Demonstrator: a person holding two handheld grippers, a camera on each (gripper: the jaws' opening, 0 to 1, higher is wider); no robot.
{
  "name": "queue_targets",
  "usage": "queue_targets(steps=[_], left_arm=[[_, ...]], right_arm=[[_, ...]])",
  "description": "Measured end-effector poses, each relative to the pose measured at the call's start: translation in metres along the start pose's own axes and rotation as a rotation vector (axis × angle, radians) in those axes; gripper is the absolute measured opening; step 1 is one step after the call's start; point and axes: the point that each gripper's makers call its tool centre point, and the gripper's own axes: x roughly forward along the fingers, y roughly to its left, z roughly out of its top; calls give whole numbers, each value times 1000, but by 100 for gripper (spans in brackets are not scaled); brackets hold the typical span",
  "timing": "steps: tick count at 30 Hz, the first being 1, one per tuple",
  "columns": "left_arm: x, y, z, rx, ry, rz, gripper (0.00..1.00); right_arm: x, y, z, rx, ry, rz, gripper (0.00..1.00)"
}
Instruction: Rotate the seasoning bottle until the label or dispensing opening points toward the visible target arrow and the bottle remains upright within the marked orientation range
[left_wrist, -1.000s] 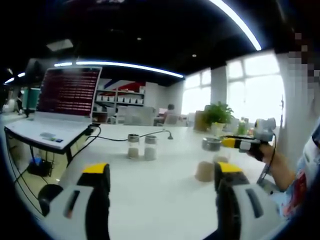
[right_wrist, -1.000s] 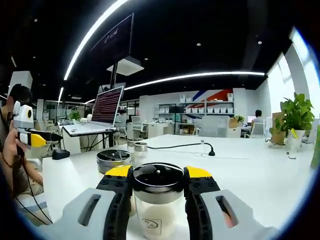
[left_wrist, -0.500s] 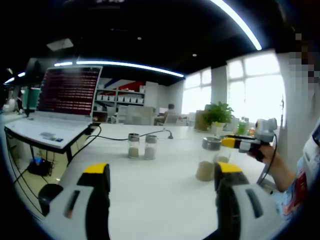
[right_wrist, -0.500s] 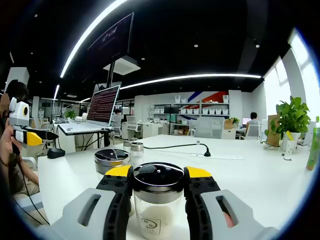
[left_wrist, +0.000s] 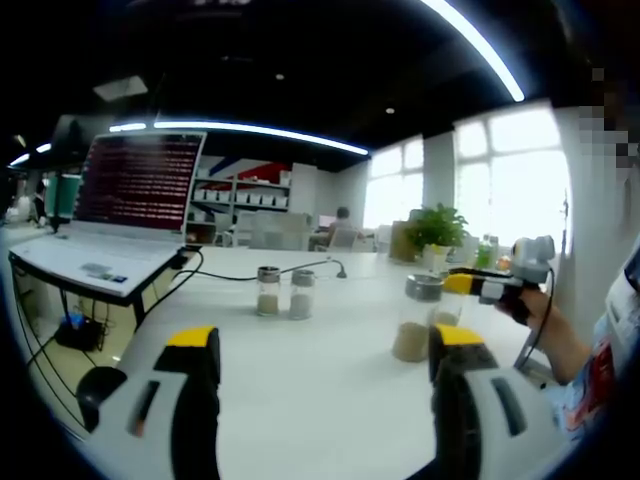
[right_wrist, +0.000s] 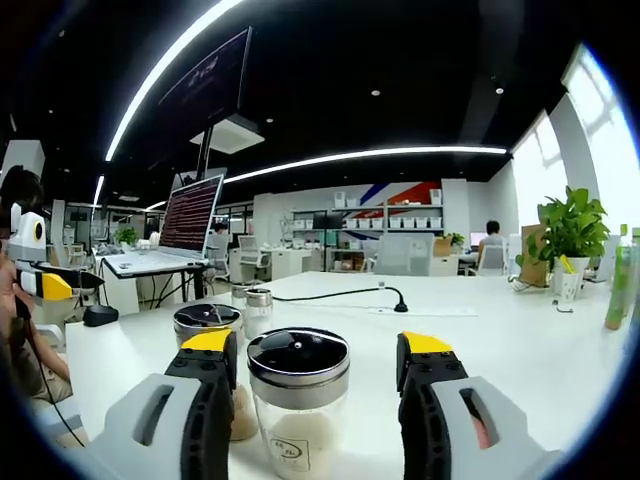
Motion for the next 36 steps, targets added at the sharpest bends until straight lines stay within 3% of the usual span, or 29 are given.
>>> queue_targets(steps=[9,13,18,28,36], left_arm=[[-2,-3,-1,2,4,-4,91],[-2,-2,-1,-5,0,-2,91],[-3,-6,3,-19,-18,-16,91],[-2,-14,9,-11,-46,-26,90],[5,-27,17,-22,-72,-49,89]], right_arm=[[-7,5,5,-35,1,1,63],[-18,2,14,-50,-14,-7,54],[-28,-5,20,-48,-6,2,60],[-45,-32,16,-100,44,-17,62],[-60,-53,11,-79,63,-35,70]])
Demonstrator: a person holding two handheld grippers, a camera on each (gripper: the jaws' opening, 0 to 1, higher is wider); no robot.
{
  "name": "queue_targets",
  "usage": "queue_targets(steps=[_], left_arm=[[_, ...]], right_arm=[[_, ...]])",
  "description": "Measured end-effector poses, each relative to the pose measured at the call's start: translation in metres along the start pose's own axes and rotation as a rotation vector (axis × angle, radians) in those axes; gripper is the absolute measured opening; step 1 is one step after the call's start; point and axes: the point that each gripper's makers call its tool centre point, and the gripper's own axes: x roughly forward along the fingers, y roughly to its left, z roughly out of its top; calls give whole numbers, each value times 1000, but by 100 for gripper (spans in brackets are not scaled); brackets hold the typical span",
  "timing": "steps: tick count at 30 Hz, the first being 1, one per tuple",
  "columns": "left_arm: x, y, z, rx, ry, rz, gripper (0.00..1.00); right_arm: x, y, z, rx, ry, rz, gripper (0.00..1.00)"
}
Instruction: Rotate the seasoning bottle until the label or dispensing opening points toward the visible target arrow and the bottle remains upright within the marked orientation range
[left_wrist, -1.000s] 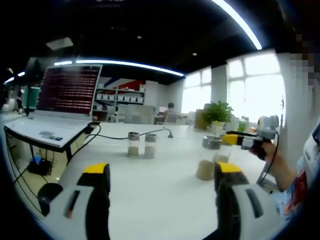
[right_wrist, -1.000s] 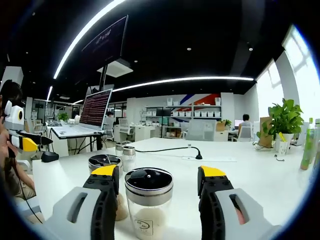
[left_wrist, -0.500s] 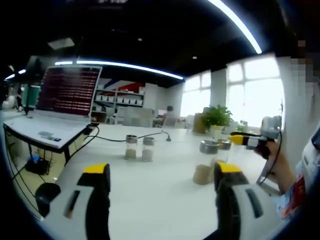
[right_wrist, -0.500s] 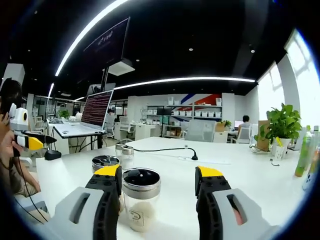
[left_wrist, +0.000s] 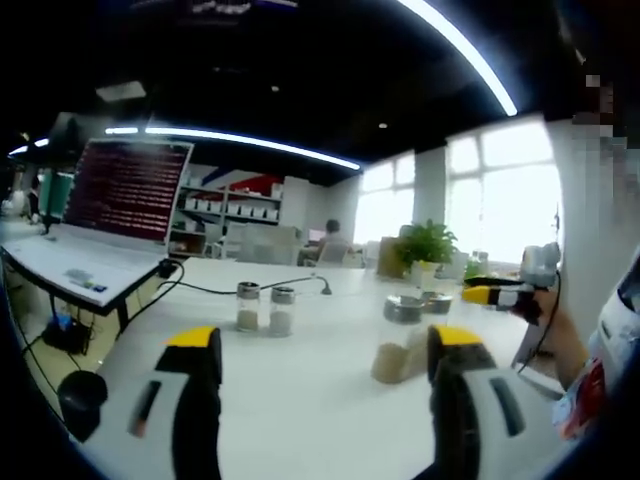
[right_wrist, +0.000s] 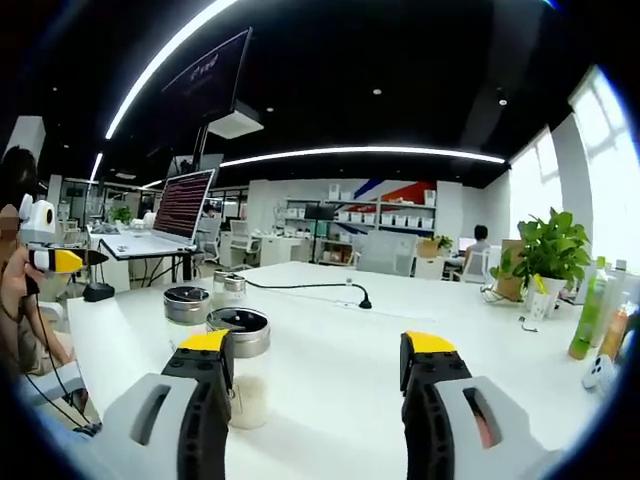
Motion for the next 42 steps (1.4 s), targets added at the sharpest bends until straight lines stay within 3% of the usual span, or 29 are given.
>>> queue_targets(steps=[5,14,17,20,23,26,33,42], left_arm=[[5,1,0,23,-3,20,87],[15,-7,0,17,1,7,86],[20,-10,-1,56,-3,5,83],[28,-11,-7,63,13,13,82],[30,-18,-15,48,37,-14,83],[28,-25,-13,34,25,-37,83],[27,-29,-12,42,22,-44,83],[29,-27,7,33,-42,-17,83]], right_arm=[[-12,-11,-3,-12,-5,22,74],[-36,-51,-13,-2,-16,-68,79],[-44,-62,-17,-5,-31,-92,81],[-47,-72,-26,-3,-7,-98,81],[-52,-76,-31,6,6,-113,83],[-55,-74,-20,-26,-36,-105,82],[-60,-75,-12,6,-65,-110,83],[-61,-76,-18,2,-44,-106,83]])
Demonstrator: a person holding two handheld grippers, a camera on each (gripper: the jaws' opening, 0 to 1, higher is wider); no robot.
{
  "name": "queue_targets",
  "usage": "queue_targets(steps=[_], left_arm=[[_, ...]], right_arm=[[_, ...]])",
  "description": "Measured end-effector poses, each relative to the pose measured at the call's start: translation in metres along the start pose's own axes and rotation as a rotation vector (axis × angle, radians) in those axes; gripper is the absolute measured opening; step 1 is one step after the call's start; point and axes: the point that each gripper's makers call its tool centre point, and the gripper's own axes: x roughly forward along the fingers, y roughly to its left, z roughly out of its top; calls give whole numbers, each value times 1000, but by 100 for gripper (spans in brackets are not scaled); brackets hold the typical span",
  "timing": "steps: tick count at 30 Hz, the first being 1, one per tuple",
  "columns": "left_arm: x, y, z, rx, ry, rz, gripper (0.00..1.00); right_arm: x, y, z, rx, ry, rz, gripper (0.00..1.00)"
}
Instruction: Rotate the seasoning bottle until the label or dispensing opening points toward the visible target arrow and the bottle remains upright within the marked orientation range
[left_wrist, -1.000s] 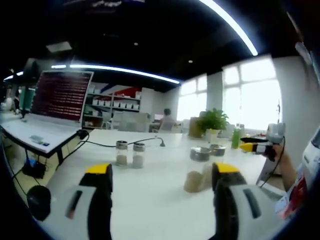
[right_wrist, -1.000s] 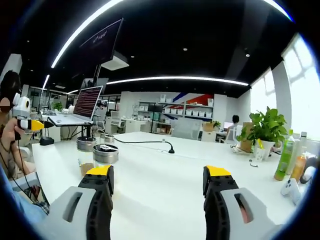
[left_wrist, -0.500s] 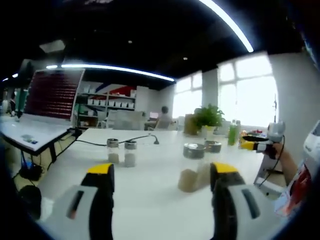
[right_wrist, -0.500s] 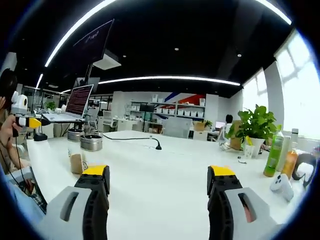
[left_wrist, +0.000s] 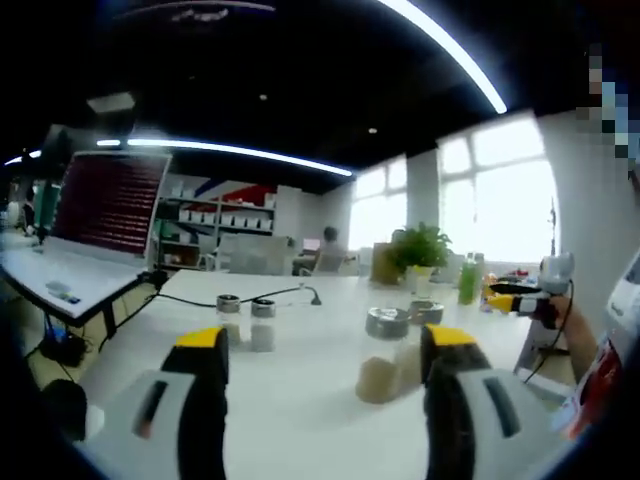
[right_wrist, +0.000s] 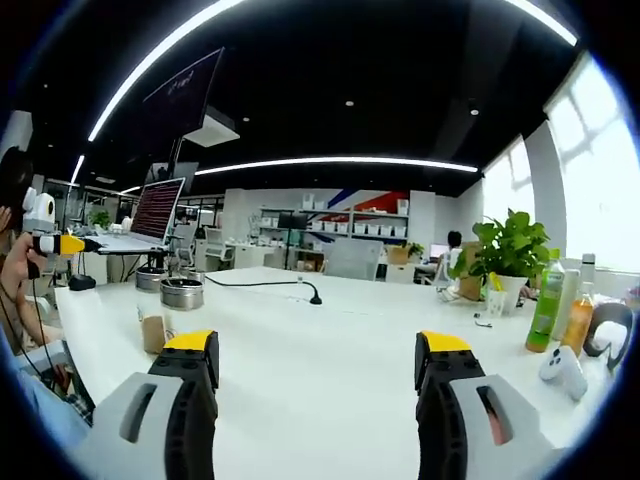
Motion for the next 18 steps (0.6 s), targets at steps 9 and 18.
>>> queue_targets(steps=[9,18], left_arm=[[12,5,15,1,-30,12,82],[34,16,39,35,-58,38,82]], right_arm=[[1,0,-2,-74,18,-10,83],[-1,0,-7,-73,32,16,83]])
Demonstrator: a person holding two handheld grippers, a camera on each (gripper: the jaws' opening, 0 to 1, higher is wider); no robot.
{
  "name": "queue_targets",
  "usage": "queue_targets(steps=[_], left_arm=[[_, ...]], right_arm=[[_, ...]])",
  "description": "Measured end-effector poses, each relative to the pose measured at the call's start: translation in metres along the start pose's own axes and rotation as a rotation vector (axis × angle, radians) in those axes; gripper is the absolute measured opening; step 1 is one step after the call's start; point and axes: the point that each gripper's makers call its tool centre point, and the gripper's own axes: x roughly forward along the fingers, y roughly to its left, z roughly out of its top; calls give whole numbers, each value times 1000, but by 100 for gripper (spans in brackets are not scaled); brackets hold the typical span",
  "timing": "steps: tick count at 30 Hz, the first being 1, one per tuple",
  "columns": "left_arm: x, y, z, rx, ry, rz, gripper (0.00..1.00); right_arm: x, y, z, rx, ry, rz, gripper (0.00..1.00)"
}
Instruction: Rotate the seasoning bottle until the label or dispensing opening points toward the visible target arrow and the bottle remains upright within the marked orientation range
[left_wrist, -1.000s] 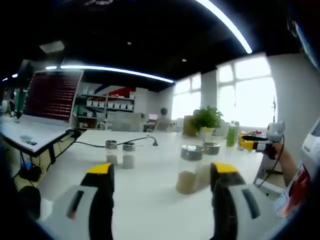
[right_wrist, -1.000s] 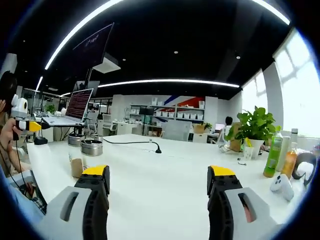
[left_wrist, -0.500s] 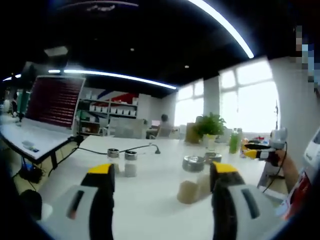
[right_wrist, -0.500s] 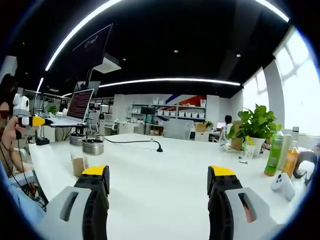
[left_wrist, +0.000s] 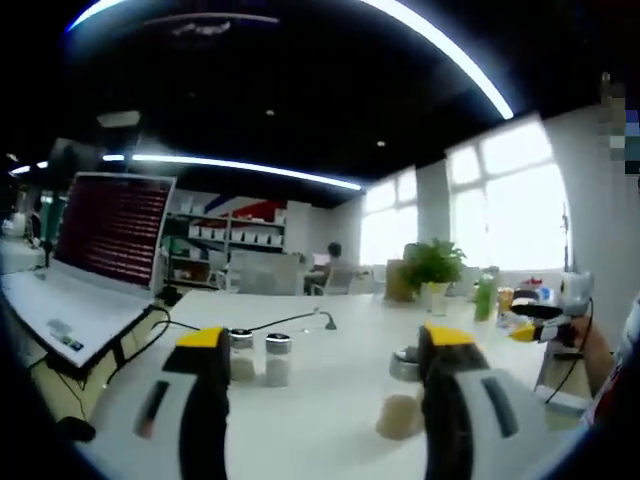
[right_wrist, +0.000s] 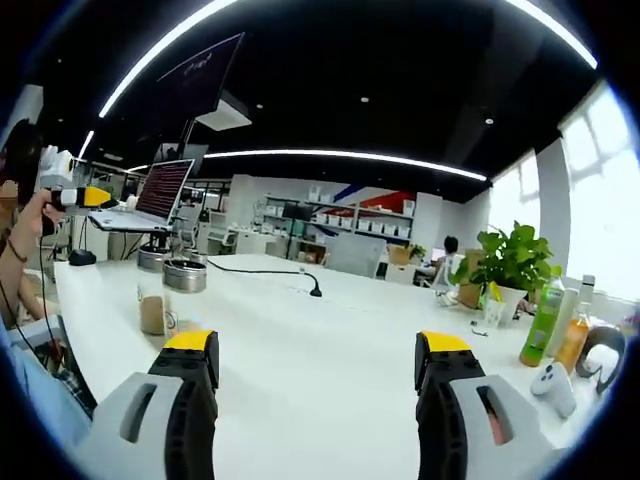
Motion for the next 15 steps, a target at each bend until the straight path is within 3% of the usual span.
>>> queue_targets(steps=[8,15], left_arm=[[34,0,1,24,28,-15,82],[60,4,4,29,2,-27,84]], right_arm=[[0,-2,0,25,-19,18,79],[-3,5,8,-19,-46,35,83]])
